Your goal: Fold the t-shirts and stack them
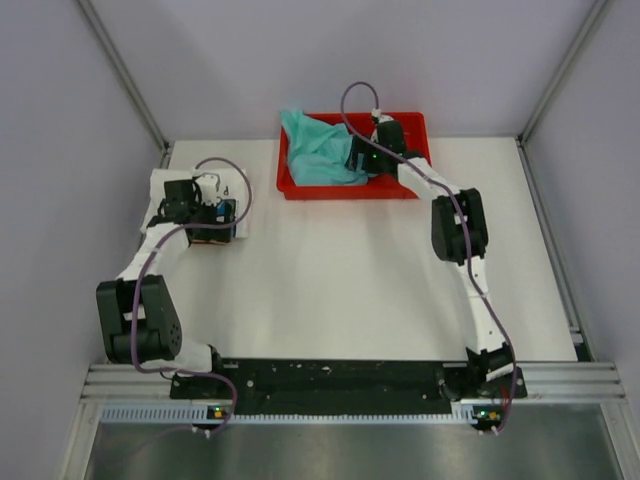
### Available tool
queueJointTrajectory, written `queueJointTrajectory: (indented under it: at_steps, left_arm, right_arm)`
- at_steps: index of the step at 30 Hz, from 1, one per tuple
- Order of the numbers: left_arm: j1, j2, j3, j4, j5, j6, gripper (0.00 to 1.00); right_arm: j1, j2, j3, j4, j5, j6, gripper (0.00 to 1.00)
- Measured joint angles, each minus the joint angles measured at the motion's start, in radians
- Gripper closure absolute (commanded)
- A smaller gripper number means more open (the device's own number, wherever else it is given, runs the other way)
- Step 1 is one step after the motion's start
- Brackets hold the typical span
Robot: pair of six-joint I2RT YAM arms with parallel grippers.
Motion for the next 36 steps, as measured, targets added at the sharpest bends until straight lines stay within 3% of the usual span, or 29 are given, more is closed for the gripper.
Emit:
queueJointTrajectory:
  at_steps: [1,2,3,4,14,22,29,33,36]
  left_arm:
    - [0.0,0.0,0.0,-0.005,0.002,0.0,0.01]
    - [0.0,0.0,0.0,-0.007,0.003,0.0,0.01]
    - [0.0,0.0,0.0,-0.009,0.006,0.0,0.01]
    - [0.0,0.0,0.001,-0.011,0.008,0.0,0.01]
    - [0.0,-0.002,0.002,-0.013,0.028,0.002,0.01]
    - [0.0,-0.034,0.02,-0.021,0.035,0.024,0.01]
    - [0.0,-0.035,0.11,-0.049,0.022,0.042,0.01]
    - [0.0,-0.035,0.137,-0.064,0.002,0.053,0.01]
    - [0.0,-0.035,0.146,-0.071,-0.011,0.059,0.01]
  right_arm:
    - [0.012,0.035,0.012,-0.023,-0.004,-0.008,0.35]
    - [0.023,0.056,0.014,-0.037,-0.009,-0.013,0.57]
    - [0.034,0.065,0.017,-0.024,-0.002,-0.021,0.9]
    - [0.04,0.064,0.024,-0.027,-0.01,-0.02,1.0]
    - [0.057,-0.043,0.029,-0.024,-0.034,-0.049,1.0]
    - [0.112,-0.427,0.008,0.05,-0.28,-0.112,1.0]
    - [0.249,-0.947,-0.291,0.381,-0.624,-0.027,1.0]
    - [0.241,-1.156,-0.564,0.455,-0.663,0.003,1.0]
    - [0.241,-1.224,-0.77,0.43,-0.636,-0.016,1.0]
